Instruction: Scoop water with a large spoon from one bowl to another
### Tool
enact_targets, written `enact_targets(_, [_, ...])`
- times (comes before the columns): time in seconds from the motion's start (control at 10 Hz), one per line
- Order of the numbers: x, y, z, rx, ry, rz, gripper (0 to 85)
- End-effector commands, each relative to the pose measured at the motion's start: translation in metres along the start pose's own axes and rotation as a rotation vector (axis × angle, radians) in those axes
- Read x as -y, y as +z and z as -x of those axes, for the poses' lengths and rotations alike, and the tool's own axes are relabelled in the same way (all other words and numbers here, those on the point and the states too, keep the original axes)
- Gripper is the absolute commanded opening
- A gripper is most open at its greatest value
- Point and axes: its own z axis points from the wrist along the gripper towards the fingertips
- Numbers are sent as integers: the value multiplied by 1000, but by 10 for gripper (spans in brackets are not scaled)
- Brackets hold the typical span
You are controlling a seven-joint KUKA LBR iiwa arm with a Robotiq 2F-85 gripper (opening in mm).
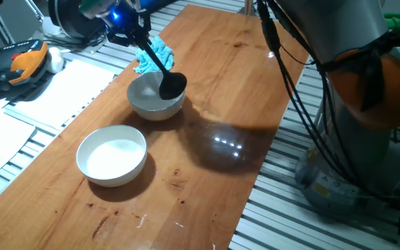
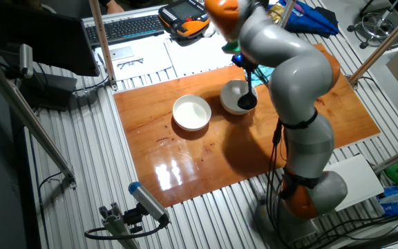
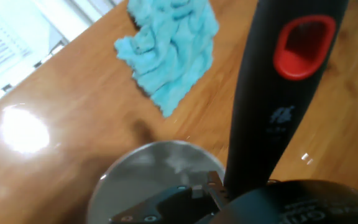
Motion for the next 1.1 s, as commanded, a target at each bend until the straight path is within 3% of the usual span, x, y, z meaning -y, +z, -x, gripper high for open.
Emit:
enact_targets(0.0, [-1,0,0,-36,15,465,0])
enact_targets(0.1, [-1,0,0,-71,25,503,0])
enact_targets(0.3, [2,0,2,-71,13,526,0])
enact_targets(0.6, [4,0,3,-160,44,550,0])
enact_targets(1.0, [3,0,2,-307,209,597,0])
